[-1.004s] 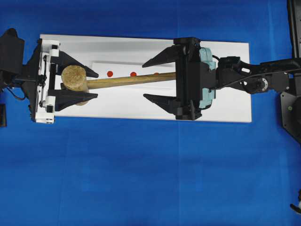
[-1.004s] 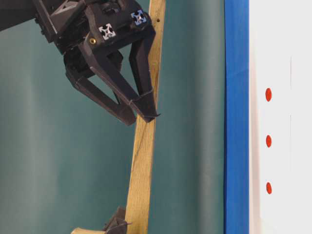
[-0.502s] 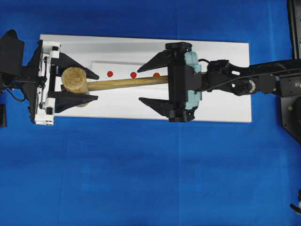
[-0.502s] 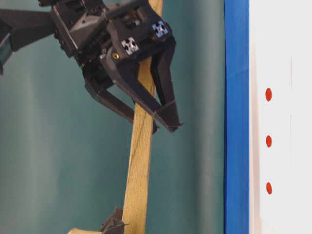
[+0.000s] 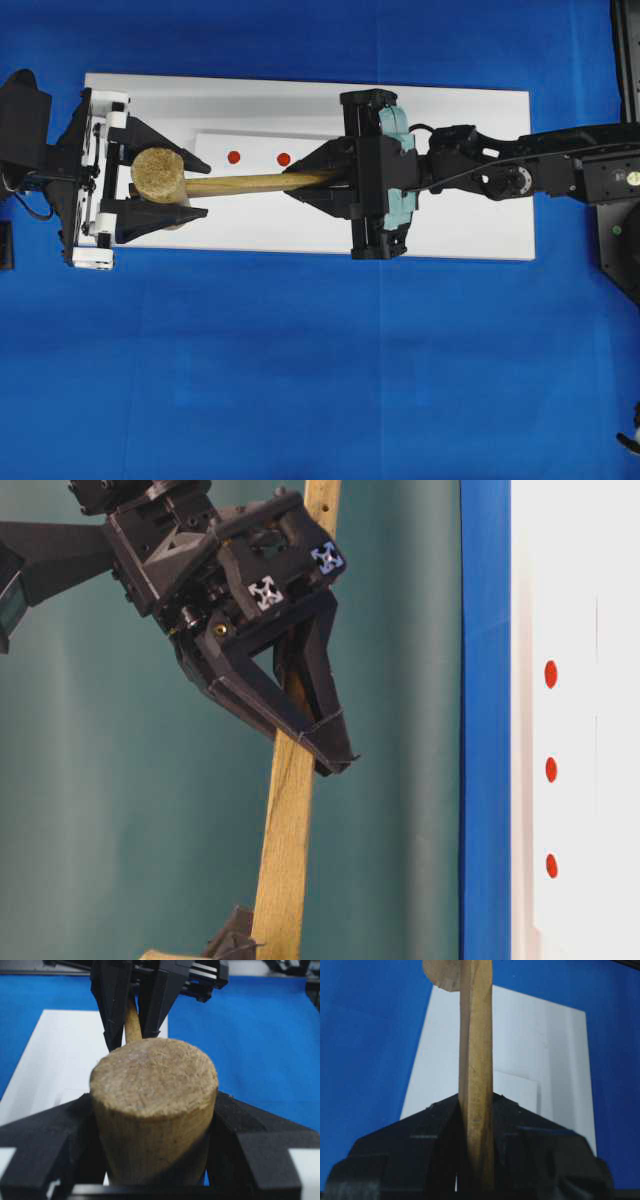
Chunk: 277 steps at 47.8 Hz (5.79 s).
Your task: Hit the mark with a hammer.
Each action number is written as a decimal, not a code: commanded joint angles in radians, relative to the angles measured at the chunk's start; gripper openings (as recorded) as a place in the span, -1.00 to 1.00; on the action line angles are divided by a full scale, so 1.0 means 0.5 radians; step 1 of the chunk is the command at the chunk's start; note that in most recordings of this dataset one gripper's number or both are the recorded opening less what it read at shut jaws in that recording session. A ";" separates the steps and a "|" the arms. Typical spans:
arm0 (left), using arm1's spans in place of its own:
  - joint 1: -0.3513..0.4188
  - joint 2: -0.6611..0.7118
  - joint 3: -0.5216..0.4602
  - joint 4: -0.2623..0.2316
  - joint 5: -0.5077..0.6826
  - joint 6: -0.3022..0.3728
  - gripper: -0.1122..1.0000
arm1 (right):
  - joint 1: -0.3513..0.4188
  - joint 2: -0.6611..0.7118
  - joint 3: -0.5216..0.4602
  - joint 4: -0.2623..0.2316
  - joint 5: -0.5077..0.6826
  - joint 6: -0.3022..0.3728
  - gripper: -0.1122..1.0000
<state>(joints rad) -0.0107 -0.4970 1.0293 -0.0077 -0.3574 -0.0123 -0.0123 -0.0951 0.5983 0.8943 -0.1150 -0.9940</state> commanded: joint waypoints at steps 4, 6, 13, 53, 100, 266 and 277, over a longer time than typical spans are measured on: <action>0.000 -0.037 -0.064 -0.006 -0.018 -0.003 -0.02 | 0.003 -0.018 -0.052 0.000 0.000 -0.003 -0.74; 0.000 -0.037 -0.064 -0.006 -0.018 0.000 -0.02 | 0.003 -0.018 -0.055 0.000 0.000 -0.003 -0.74; 0.003 -0.037 -0.061 -0.003 -0.015 0.003 -0.02 | 0.003 -0.018 -0.055 0.003 0.000 0.006 -0.74; 0.025 -0.448 0.153 -0.006 0.245 -0.025 0.73 | -0.006 -0.138 0.074 0.160 0.098 0.012 -0.75; 0.028 -1.239 0.417 0.000 0.844 0.025 0.71 | -0.163 -0.209 0.218 0.255 -0.101 0.006 -0.75; 0.028 -1.249 0.445 0.000 0.841 0.003 0.70 | -0.156 -0.948 0.890 0.457 -0.172 -0.009 -0.75; 0.028 -1.249 0.442 0.000 0.838 0.003 0.70 | -0.163 -0.871 0.936 0.457 -0.239 -0.009 -0.75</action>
<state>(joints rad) 0.0015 -1.1275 1.2609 -0.0092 0.0690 -0.0092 -0.0920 -0.5446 1.0677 1.1229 -0.2086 -0.9956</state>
